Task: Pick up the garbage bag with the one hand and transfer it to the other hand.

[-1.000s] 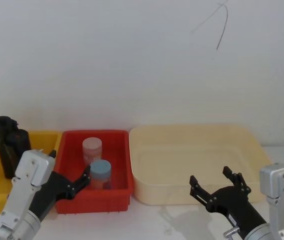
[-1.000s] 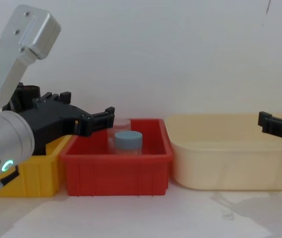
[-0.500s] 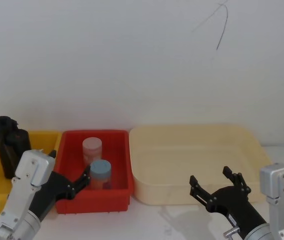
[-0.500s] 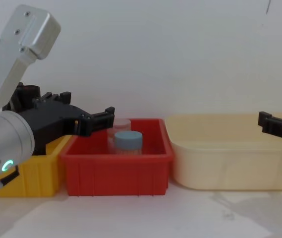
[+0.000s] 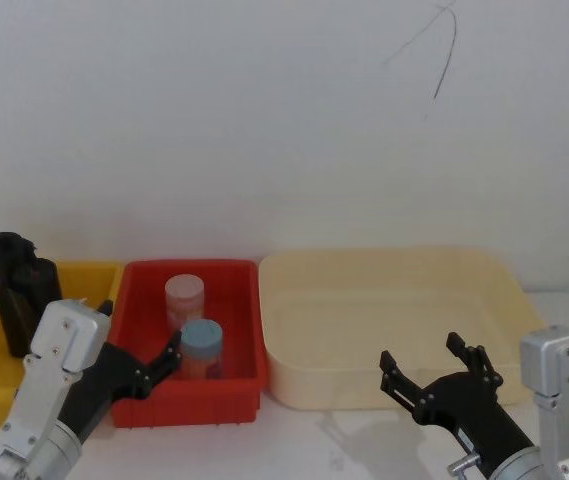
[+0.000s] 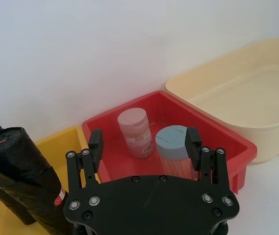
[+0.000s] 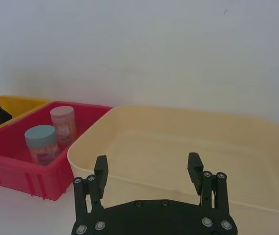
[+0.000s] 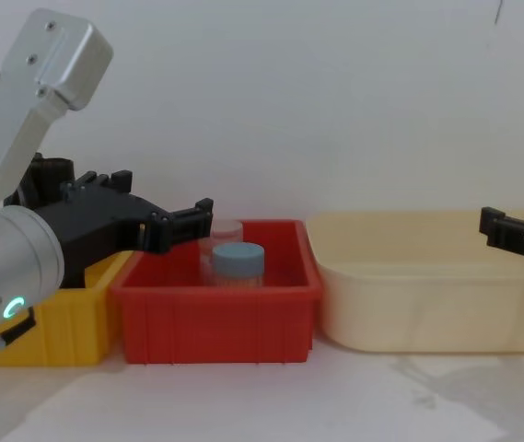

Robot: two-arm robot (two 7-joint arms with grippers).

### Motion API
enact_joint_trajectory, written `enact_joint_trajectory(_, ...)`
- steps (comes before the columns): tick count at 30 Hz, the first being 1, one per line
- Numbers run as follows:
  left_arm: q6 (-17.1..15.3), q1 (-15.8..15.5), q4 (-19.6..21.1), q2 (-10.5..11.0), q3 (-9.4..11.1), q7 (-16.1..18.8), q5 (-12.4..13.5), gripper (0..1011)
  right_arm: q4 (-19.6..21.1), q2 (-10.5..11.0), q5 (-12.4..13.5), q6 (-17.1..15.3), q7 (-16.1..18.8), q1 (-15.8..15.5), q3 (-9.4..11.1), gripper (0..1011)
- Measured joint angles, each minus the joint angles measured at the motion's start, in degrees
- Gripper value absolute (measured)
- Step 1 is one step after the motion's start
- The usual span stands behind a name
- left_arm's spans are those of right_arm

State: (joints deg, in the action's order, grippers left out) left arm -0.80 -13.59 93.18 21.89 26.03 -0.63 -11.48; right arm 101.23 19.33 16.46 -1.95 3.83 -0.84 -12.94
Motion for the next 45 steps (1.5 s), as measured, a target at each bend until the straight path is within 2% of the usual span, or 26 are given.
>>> enact_joint_trajectory(29, -0.17, 0.23, 0.22, 0.14, -0.23, -0.07, -0.1, 1001, 0.0, 0.0, 0.0, 0.0, 0.0, 0.0, 0.0, 1000)
enact_joint_trajectory(35, -1.97, 1.96, 2.1, 1.27, -2.04, -0.5, -1.97, 1001, 0.0, 0.0, 0.0, 0.0, 0.0, 0.0, 0.0, 1001)
enact_joint_trajectory(38, -3.67, 4.0, 4.02, 2.38, -4.34, -0.87, -4.32, 1001, 0.0, 0.0, 0.0, 0.0, 0.0, 0.0, 0.0, 1001)
enact_joint_trajectory(39, -3.67, 4.0, 4.02, 2.38, -4.34, -0.87, -4.32, 1001, 0.0, 0.0, 0.0, 0.0, 0.0, 0.0, 0.0, 1001)
enact_joint_trajectory(45, -6.48, 7.56, 6.97, 3.81, -9.02, -1.08, -8.8, 1002, 0.0, 0.0, 0.0, 0.0, 0.0, 0.0, 0.0, 1001)
